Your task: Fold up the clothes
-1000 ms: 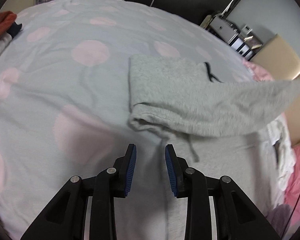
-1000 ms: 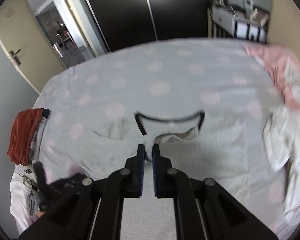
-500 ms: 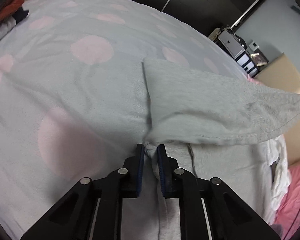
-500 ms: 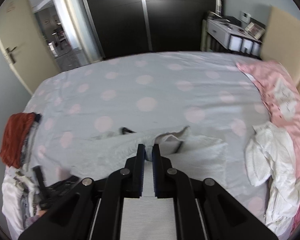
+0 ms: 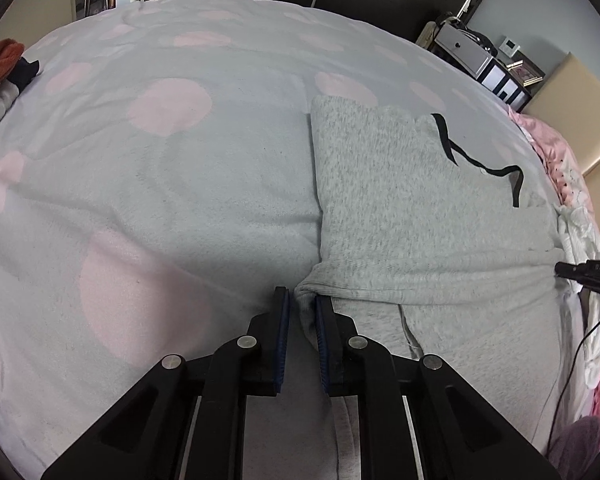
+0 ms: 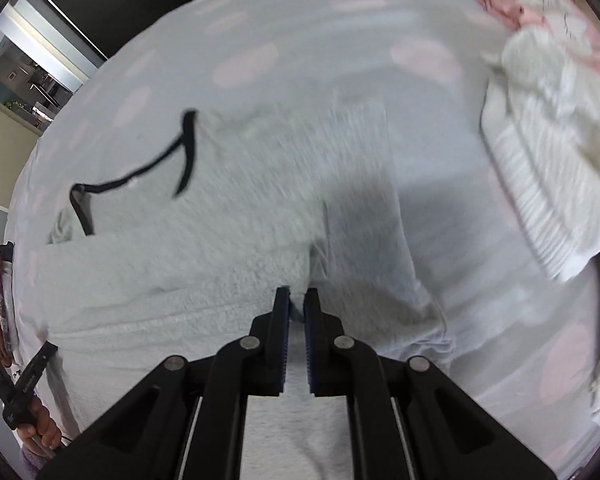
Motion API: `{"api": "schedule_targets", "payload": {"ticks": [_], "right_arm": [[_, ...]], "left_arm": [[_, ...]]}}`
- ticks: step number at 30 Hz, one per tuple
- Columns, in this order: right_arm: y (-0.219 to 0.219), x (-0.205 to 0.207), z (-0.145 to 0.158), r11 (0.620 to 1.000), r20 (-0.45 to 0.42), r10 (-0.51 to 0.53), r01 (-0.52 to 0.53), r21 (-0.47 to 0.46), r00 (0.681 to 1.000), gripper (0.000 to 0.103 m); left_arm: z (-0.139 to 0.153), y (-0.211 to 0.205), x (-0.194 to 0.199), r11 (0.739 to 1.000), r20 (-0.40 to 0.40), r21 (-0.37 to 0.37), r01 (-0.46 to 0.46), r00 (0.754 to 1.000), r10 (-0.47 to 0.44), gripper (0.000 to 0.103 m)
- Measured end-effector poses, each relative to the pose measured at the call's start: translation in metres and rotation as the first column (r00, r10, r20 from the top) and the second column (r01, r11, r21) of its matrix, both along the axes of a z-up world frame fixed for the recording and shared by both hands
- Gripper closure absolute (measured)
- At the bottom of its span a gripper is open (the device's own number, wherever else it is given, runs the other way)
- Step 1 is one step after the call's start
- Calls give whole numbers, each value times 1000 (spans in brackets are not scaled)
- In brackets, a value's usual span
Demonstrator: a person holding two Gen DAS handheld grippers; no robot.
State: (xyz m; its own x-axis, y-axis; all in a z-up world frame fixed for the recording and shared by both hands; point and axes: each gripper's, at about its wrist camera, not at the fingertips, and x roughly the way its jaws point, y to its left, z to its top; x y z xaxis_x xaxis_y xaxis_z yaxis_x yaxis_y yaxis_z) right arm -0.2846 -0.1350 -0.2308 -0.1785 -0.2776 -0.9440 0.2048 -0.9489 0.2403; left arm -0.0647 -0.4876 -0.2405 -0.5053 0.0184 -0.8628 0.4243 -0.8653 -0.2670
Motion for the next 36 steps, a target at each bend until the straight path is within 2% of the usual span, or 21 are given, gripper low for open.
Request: {"api": "schedule_targets", "payload": {"ticks": [5, 8, 13, 18, 22, 27, 29, 32, 36], "right_arm": [[5, 6, -1, 1000, 18, 1, -1, 1, 1000, 95], [11, 10, 8, 999, 34, -14, 15, -34, 999, 94], [27, 14, 26, 989, 61, -63, 71, -127, 996, 95], [33, 14, 10, 995, 116, -79, 85, -47, 990, 91], [43, 24, 19, 995, 103, -94, 97, -26, 990, 82], [66, 44, 42, 996, 69, -84, 82, 35, 994, 81], [82, 59, 45, 995, 79, -85, 82, 51, 993, 78], [108, 77, 37, 992, 111, -88, 77, 98, 990, 67], [141, 104, 24, 987, 141, -77, 56, 151, 987, 66]], "left_arm": [[-1, -5, 0, 999, -10, 34, -3, 1000, 4, 86], [0, -3, -2, 999, -16, 42, 0, 1000, 1, 85], [8, 1, 1, 1000, -14, -2, 21, 1000, -21, 79], [11, 0, 5, 999, 1, -18, 28, 1000, -28, 77], [17, 5, 12, 997, 14, -72, 32, 999, -32, 75], [29, 9, 37, 998, 1, -57, 1, 1000, -1, 73], [34, 10, 49, 999, -1, -27, -20, 1000, 20, 72], [39, 15, 67, 998, 27, 16, -56, 998, 55, 71], [34, 36, 97, 998, 126, 31, -48, 991, 44, 71]]}}
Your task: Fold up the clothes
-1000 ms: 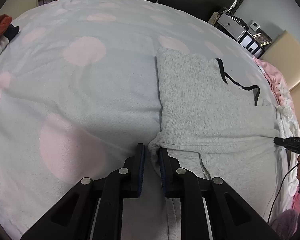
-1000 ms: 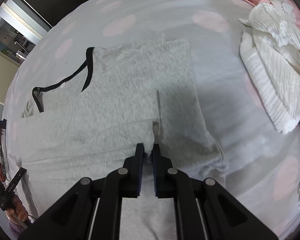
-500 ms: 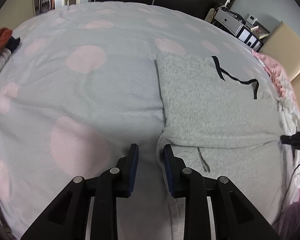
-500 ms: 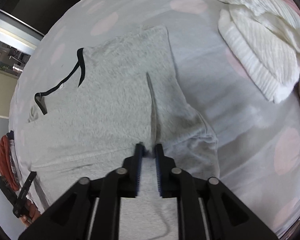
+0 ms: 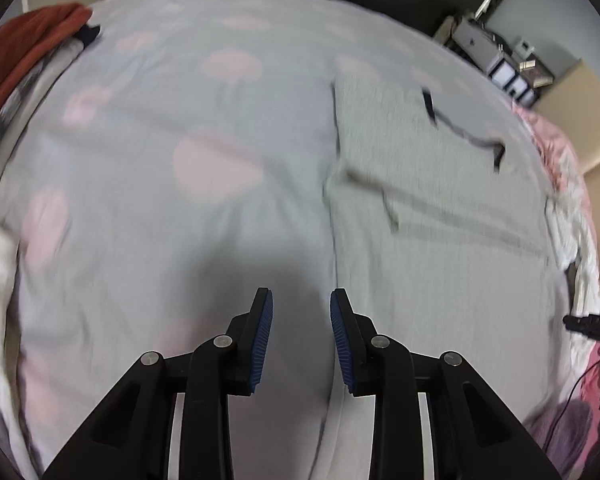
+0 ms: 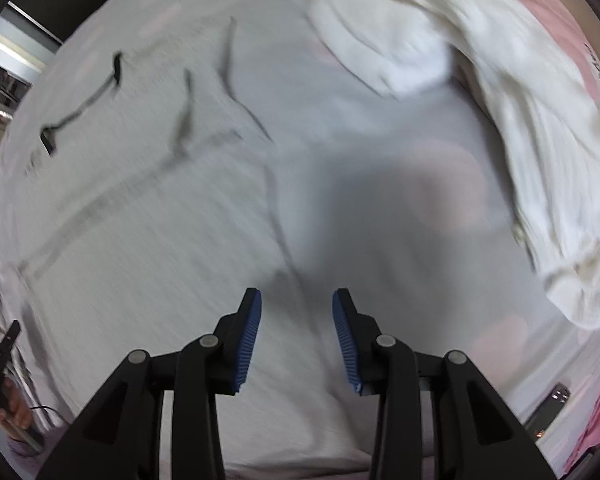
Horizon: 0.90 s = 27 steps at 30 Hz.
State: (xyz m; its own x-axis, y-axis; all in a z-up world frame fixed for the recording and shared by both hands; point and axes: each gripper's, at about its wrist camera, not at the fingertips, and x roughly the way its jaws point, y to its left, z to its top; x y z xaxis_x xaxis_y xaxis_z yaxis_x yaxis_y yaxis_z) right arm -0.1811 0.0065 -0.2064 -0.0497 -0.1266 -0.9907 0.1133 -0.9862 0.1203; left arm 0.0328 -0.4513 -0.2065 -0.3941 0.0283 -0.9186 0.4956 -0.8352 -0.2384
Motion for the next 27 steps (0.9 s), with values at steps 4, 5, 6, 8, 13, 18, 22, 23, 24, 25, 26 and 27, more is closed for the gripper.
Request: {"api": "schedule_targets", "payload": {"ticks": [4, 5, 6, 8, 13, 18, 22, 23, 24, 25, 26, 27], "right_arm": [[18, 22, -17, 1000, 41, 1, 0, -20, 999, 59], [21, 26, -21, 1000, 47, 0, 2, -29, 999, 59], [22, 30, -25, 999, 46, -1, 3, -37, 999, 58], [22, 36, -26, 999, 20, 15, -14, -36, 1000, 57], [22, 45, -25, 997, -33, 69, -70, -29, 997, 53], [29, 52, -25, 997, -59, 58, -62, -54, 997, 53], [37, 58, -22, 997, -65, 51, -55, -60, 997, 67], [37, 60, -21, 996, -66, 54, -58, -64, 996, 75], [38, 61, -20, 995, -66, 58, -63, -76, 996, 78], [39, 62, -19, 994, -66, 62, -67, -88, 996, 83], [39, 63, -18, 992, -66, 65, -72, -100, 996, 88], [40, 64, -17, 991, -71, 68, -76, -107, 995, 90]], "left_arm": [[-6, 26, 21, 1000, 103, 3, 20, 994, -21, 71], [-6, 31, 24, 1000, 113, -1, 25, 993, -25, 71], [-6, 37, 26, 1000, 124, -10, 29, 992, -28, 71], [-5, 49, 31, 999, 146, -35, 40, 989, -35, 71], [-19, 77, 37, 990, 238, -93, 104, 968, -79, 71], [-31, 89, 38, 982, 306, -128, 137, 948, -93, 71], [-30, 91, 42, 981, 301, -132, 139, 949, -94, 71], [-30, 94, 42, 980, 297, -135, 149, 949, -104, 71], [-29, 97, 43, 977, 292, -139, 162, 949, -116, 72], [-28, 101, 43, 974, 287, -144, 174, 949, -127, 74], [-27, 105, 43, 972, 282, -148, 184, 950, -137, 79], [-27, 108, 42, 970, 274, -150, 190, 951, -144, 82]]}}
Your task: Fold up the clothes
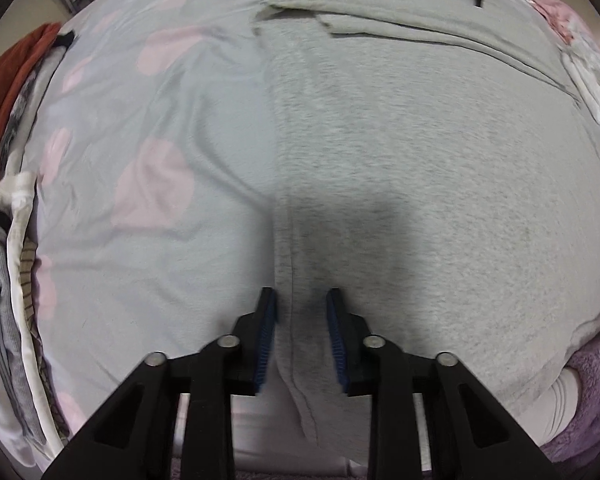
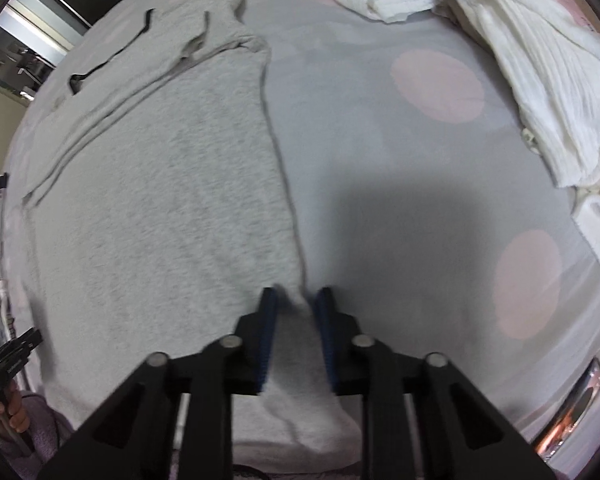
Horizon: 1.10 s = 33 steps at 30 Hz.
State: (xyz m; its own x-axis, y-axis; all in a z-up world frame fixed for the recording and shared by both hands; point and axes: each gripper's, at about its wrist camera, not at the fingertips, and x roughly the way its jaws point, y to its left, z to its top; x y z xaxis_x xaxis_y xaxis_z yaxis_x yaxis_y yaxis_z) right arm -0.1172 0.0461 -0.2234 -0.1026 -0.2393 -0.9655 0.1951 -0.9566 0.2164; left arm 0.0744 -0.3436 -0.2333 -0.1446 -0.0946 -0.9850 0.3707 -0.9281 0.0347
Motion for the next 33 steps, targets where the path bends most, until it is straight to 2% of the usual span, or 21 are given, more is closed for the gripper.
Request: {"api": "schedule_targets", "payload": {"ticks": [3, 10, 14, 16, 17, 18, 20, 21, 22, 23, 26, 29, 32, 33], "right_arm": [[2, 1, 6, 1000, -32, 2, -2, -14, 999, 96], [24, 0, 27, 993, -133, -69, 55, -105, 989, 99], [-4, 2, 30, 987, -178, -102, 78, -139, 979, 100], [-7, -5, 15, 986, -156, -105, 83, -143, 982, 100], [-6, -8, 11, 985, -136, -105, 85, -149, 985, 99], [-3, -7, 12, 984, -120, -109, 90, -155, 987, 97], [6, -4, 16, 980, -96, -125, 108, -164, 988, 95], [4, -5, 10, 978, -84, -137, 122, -168, 987, 94], [2, -5, 4, 976, -75, -150, 136, -170, 986, 87], [2, -7, 1, 974, -66, -163, 150, -171, 984, 75], [6, -7, -5, 974, -43, -191, 183, -136, 981, 60], [8, -6, -11, 976, -7, -196, 195, -100, 980, 57], [0, -7, -15, 984, -6, -169, 168, -63, 986, 56], [-4, -6, -13, 988, -15, -148, 147, -54, 989, 59]], "left_arm": [[5, 3, 1, 1000, -34, 5, 10, 999, -10, 91], [30, -9, 12, 998, -172, 44, -48, 984, 54, 95], [32, -16, 13, 995, -184, 60, -83, 979, 93, 95], [29, -21, 13, 992, -167, 76, -98, 980, 109, 93], [27, -24, 12, 991, -156, 81, -105, 981, 117, 90], [23, -25, 8, 990, -140, 78, -113, 982, 123, 81], [19, -25, 5, 991, -110, 65, -118, 986, 125, 71], [17, -25, 4, 991, -96, 56, -118, 988, 123, 71], [14, -24, 2, 992, -82, 48, -119, 989, 123, 71], [12, -24, 1, 992, -66, 40, -123, 990, 125, 70], [4, -24, -1, 991, -21, 34, -133, 991, 134, 67], [-1, -20, -3, 992, -6, 42, -119, 993, 120, 64], [-2, -11, -7, 996, -6, 36, -83, 997, 83, 64], [-2, -9, -7, 997, -6, 34, -74, 997, 74, 64]]}}
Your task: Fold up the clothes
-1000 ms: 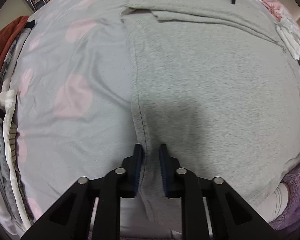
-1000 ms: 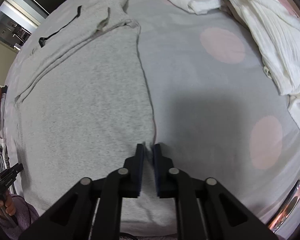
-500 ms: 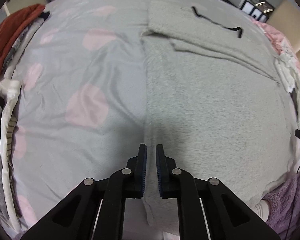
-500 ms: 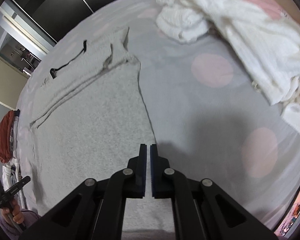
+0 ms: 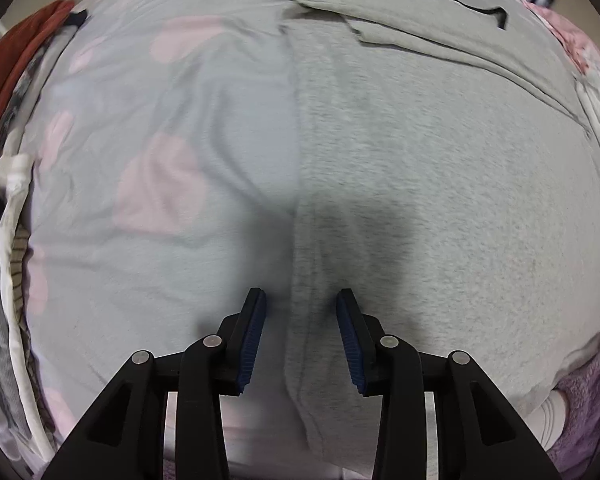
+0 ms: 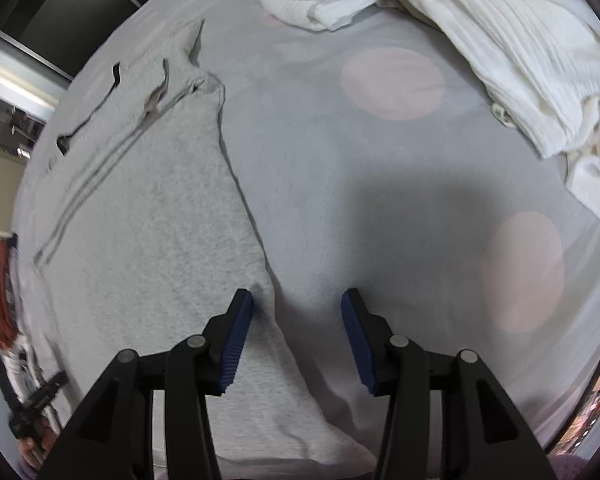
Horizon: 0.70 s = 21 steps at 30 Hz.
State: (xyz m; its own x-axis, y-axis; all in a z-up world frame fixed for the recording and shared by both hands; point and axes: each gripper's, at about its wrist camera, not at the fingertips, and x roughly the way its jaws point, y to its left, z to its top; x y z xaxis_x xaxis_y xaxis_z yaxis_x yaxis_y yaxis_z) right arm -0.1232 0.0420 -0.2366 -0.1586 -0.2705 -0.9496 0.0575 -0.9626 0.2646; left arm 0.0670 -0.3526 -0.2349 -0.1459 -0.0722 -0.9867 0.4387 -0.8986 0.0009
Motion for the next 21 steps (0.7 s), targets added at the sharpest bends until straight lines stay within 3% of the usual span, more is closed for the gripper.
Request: {"api": "schedule_targets", "payload": {"ticks": [2, 5, 6, 9, 16, 21], "right_arm": [[-10, 4, 3, 998, -9, 56, -57, -5, 998, 82], [-28, 14, 6, 988, -22, 156, -156, 5, 987, 93], [-33, 17, 8, 984, -35, 180, -179, 22, 983, 94], [-38, 22, 21, 980, -114, 193, -187, 62, 975, 99], [-11, 8, 44, 994, -242, 23, -47, -94, 970, 99], [-9, -12, 58, 989, -332, -38, -12, -148, 943, 99]], "left_arm": [[1, 4, -1, 1000, -5, -2, 13, 1000, -13, 68], [3, 9, 1, 1000, -14, 1, 30, 999, -30, 89], [4, 11, 1, 999, -16, -4, 36, 999, -36, 95], [10, 16, 0, 999, -36, -31, 36, 999, -37, 99], [38, -1, 10, 998, -180, -9, -64, 982, 61, 99], [57, -23, 3, 992, -284, -5, -128, 951, 122, 99]]}}
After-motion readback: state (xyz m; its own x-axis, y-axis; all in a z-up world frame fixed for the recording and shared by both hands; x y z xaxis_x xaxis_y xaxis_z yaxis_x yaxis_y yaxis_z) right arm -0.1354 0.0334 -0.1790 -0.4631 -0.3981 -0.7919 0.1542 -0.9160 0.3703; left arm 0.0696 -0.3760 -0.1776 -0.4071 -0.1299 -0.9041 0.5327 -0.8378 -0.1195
